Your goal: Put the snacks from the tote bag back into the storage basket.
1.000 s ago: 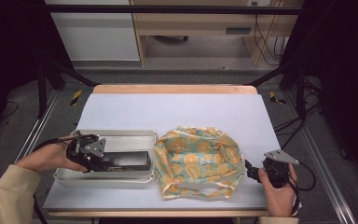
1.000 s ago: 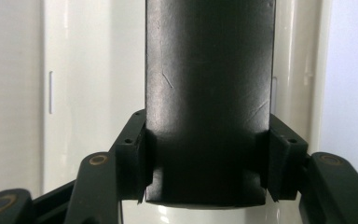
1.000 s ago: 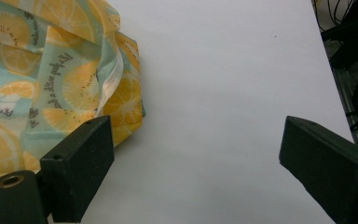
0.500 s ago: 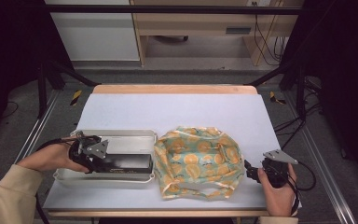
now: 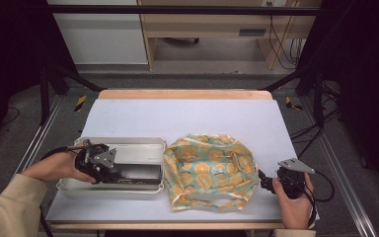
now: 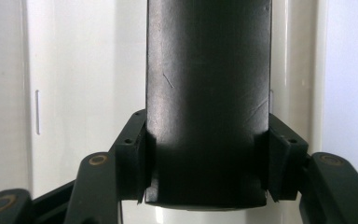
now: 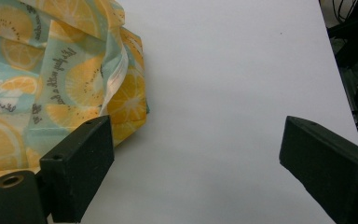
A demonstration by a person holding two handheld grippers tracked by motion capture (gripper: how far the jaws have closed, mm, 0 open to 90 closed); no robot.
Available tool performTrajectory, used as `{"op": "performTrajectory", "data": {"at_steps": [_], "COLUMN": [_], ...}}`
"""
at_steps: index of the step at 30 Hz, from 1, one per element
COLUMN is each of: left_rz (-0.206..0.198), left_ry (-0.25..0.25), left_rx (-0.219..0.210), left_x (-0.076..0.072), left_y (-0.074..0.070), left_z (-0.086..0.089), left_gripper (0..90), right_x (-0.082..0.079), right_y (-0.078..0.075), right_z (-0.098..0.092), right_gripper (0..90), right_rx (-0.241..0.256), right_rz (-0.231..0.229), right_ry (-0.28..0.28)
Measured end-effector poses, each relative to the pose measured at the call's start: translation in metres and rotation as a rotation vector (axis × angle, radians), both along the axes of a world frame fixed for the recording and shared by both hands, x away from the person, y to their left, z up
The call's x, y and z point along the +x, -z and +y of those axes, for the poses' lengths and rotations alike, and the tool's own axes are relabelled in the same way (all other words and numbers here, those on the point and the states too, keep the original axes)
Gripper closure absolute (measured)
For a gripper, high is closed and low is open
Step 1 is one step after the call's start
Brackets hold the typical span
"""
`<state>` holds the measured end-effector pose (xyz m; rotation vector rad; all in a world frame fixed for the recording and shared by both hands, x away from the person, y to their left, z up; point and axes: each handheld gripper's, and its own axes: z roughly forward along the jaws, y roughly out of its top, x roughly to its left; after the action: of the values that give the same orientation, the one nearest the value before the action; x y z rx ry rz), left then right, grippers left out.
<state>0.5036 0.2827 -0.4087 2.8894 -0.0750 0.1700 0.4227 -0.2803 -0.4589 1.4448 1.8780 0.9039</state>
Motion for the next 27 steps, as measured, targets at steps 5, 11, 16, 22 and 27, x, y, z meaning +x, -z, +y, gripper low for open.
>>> {"op": "performTrajectory", "data": {"at_steps": [5, 11, 16, 22, 27], "left_rz": [0.019, 0.034, 0.038, 0.04, 0.024], "left_ry": [-0.013, -0.028, -0.021, -0.064, -0.093], "left_rx": [0.001, -0.012, -0.025, -0.017, -0.036], "left_x": [0.001, 0.001, 0.003, 0.003, 0.001], "left_y": [0.004, 0.006, 0.01, 0.013, 0.008], "left_z": [0.0, 0.002, 0.004, 0.004, 0.003], "left_gripper": [43.2, 43.1, 42.7, 31.0, 17.1], "right_x": [0.0, 0.0, 0.0, 0.0, 0.0], "right_y": [0.0, 0.0, 0.0, 0.001, 0.001], "right_z": [0.0, 0.001, 0.002, 0.003, 0.002], "right_gripper": [10.4, 10.3, 10.3, 10.2, 9.8], "right_rx": [0.0, -0.001, 0.001, -0.006, -0.005], "right_rz": [-0.003, -0.005, 0.001, 0.007, 0.004], "right_ry": [-0.003, -0.005, -0.004, -0.013, -0.012]}}
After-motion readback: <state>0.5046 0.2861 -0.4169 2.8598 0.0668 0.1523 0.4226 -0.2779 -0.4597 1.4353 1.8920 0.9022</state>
